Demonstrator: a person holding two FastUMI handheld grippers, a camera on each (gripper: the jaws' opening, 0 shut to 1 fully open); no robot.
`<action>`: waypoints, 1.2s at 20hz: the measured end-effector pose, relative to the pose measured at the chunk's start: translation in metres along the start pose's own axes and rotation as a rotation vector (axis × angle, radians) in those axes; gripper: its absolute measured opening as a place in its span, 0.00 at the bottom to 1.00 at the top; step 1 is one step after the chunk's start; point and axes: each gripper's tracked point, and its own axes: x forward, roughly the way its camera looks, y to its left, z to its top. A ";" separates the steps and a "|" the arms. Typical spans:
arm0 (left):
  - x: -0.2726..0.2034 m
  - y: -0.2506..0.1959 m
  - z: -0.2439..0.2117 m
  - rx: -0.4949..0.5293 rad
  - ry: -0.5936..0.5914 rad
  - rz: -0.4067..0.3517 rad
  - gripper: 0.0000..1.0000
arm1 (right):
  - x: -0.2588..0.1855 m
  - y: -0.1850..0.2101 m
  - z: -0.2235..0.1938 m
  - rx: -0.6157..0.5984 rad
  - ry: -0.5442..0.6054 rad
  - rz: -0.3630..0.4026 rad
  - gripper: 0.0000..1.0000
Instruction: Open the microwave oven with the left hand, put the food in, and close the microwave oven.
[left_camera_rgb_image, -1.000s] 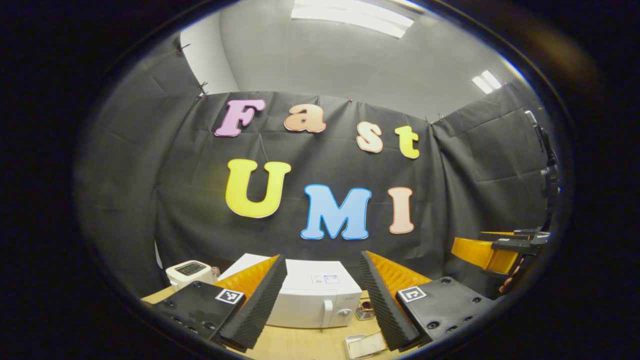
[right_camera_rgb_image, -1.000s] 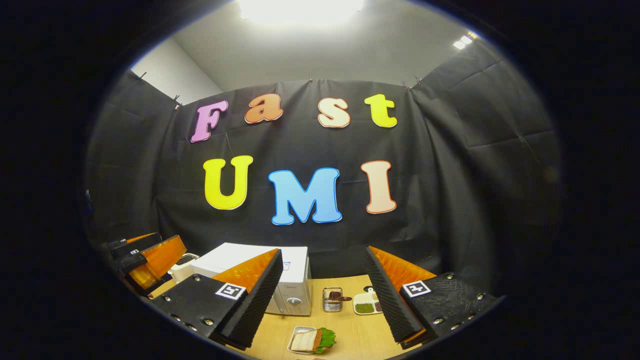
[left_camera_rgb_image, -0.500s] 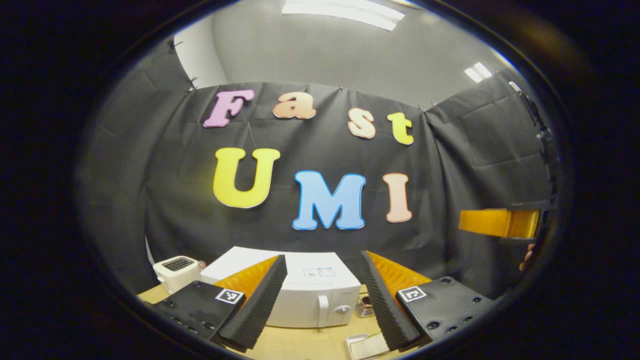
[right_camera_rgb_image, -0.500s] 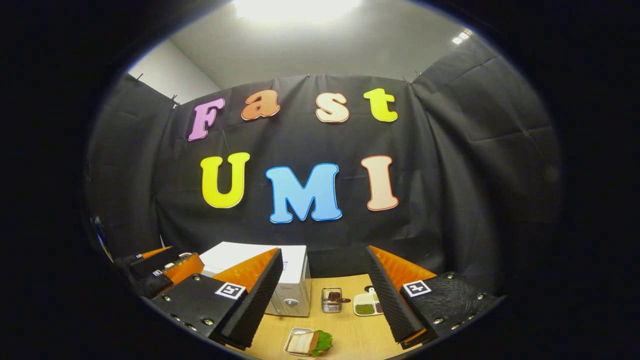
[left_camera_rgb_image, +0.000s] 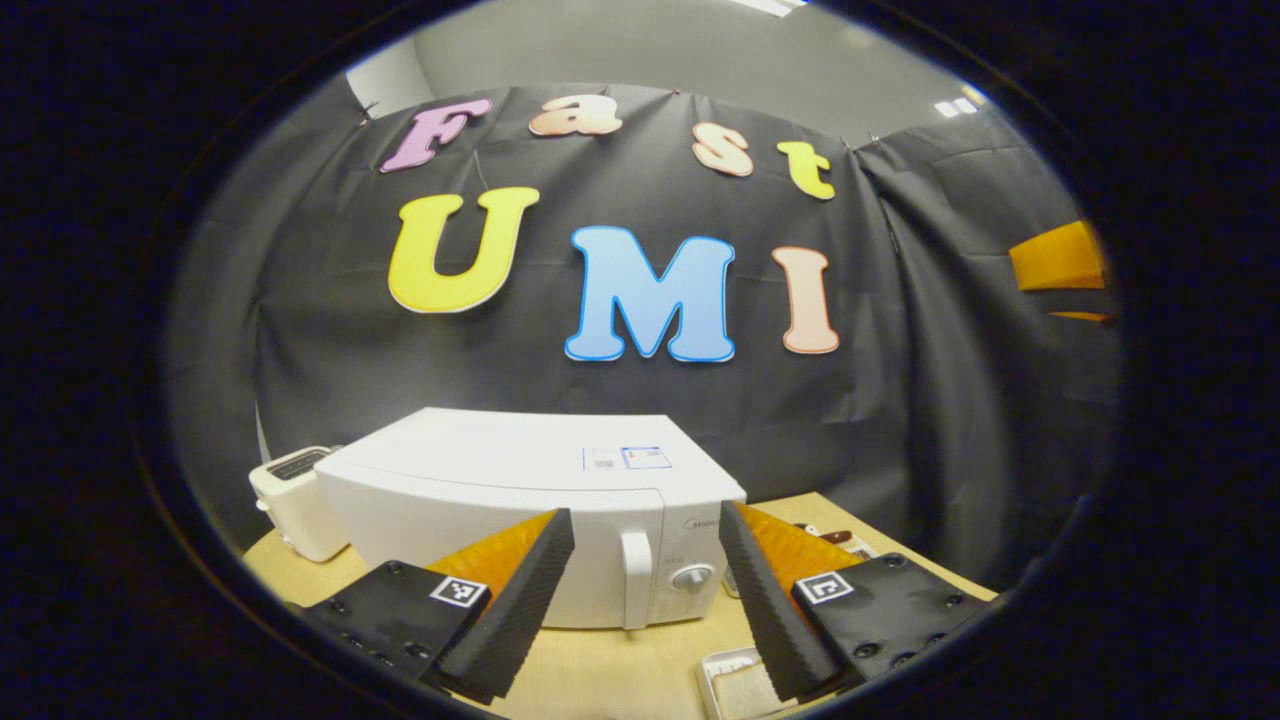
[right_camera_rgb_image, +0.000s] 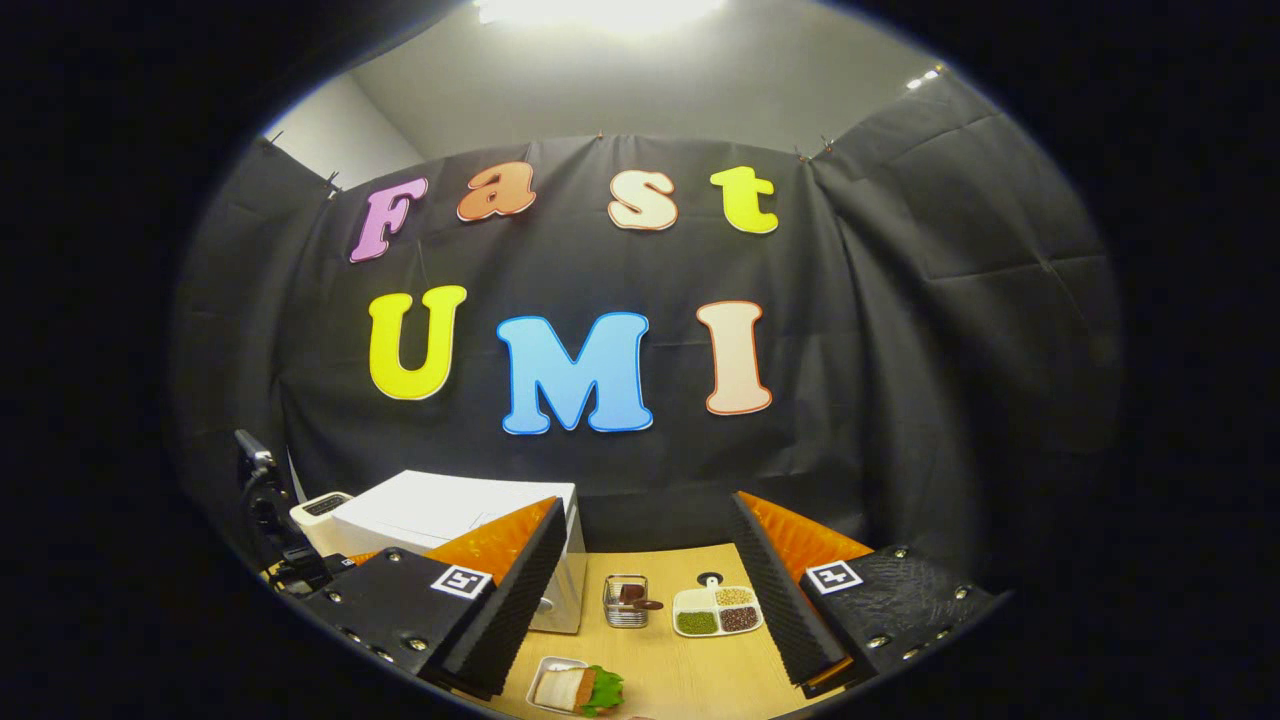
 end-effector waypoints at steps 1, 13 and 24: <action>0.011 0.001 -0.011 0.002 0.018 0.005 0.97 | 0.003 0.000 -0.003 -0.003 0.006 0.002 0.98; 0.072 0.001 -0.102 0.004 0.184 0.046 0.36 | 0.027 -0.021 -0.018 -0.028 0.051 -0.010 0.98; 0.068 0.000 -0.102 0.041 0.251 0.015 0.06 | 0.022 -0.015 -0.028 -0.020 0.074 0.023 0.99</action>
